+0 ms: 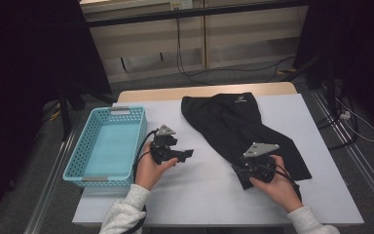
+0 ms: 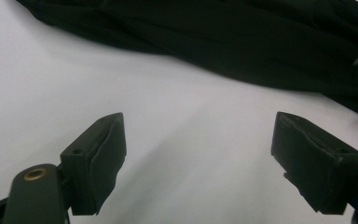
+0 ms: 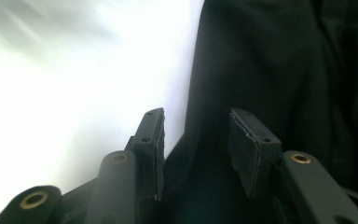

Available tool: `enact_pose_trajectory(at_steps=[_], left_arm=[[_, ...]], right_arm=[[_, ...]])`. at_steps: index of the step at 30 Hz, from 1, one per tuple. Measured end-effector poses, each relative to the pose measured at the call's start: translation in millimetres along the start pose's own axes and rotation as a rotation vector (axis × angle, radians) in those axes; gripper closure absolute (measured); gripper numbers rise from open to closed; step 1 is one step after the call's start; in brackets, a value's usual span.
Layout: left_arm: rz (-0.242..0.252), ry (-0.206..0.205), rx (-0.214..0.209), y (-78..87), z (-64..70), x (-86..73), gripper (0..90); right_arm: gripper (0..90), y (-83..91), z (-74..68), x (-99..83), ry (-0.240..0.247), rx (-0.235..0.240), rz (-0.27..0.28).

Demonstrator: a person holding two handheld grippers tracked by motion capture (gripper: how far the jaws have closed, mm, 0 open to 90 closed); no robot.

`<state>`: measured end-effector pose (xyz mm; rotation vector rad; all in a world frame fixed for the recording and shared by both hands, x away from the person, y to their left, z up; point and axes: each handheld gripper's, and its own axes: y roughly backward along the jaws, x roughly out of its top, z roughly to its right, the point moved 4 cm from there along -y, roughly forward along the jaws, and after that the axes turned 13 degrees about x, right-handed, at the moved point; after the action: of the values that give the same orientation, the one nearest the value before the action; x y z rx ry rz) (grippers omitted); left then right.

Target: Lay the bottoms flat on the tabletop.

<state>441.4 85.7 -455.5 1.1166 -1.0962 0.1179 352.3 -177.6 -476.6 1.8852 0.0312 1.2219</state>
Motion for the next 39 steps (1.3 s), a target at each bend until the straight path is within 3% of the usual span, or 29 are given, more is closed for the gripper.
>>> enact_pose_trajectory(at_steps=[3,6,7,8,10,13,16,18,22,27,30,33,37,39], left_arm=[[-0.001,0.004,-0.002,-0.5,-0.1,-0.1,17.8],[0.003,0.008,0.000,-0.5,-0.3,0.0,17.8],[0.000,0.007,0.000,-0.3,-0.1,0.0,17.8],[0.005,0.010,0.003,-0.2,0.2,0.1,17.8],[0.006,0.009,-0.002,1.2,-0.1,0.8,17.8],[0.011,0.010,0.005,2.3,-2.1,0.6,17.8],[0.003,0.010,0.005,1.6,-3.2,-1.2,17.8],[-0.002,0.010,0.006,0.9,-3.0,-2.2,17.8],[-0.003,0.009,0.002,1.1,-2.1,-2.5,17.8],[-0.006,0.012,0.000,1.2,-1.8,-3.3,17.8],[-0.007,0.009,0.000,0.8,-1.6,-3.9,17.8],[-0.009,0.013,-0.005,1.6,-1.6,-3.6,17.8],[-0.006,0.014,-0.002,1.8,-3.1,-3.8,17.7],[-0.005,0.017,0.000,1.6,-2.8,-3.8,17.7]], right_arm=[[70.2,-6.5,-1.4,-1.7,0.011,0.015,-0.034],[88.4,-8.3,1.8,-0.9,0.042,-0.027,-0.056],[89.2,-7.9,2.7,-0.3,0.048,-0.038,-0.064],[89.6,-7.3,1.9,0.7,0.030,-0.005,-0.058],[89.7,-2.9,-2.5,4.7,0.019,0.036,-0.036],[89.7,11.5,-9.3,16.4,0.012,0.100,0.045],[89.4,27.1,-1.3,24.4,-0.029,0.123,0.140],[89.4,33.1,12.1,22.0,-0.076,0.087,0.172],[89.1,28.9,32.7,6.0,-0.145,0.040,0.133],[84.8,20.3,37.6,-0.2,-0.093,-0.056,0.041],[77.4,15.5,38.7,-2.7,-0.078,-0.086,0.012],[73.2,16.1,37.5,-2.3,-0.073,-0.087,0.021],[66.2,27.9,38.0,3.6,-0.051,-0.159,0.067],[66.5,32.4,34.8,7.6,-0.043,-0.143,0.099]])
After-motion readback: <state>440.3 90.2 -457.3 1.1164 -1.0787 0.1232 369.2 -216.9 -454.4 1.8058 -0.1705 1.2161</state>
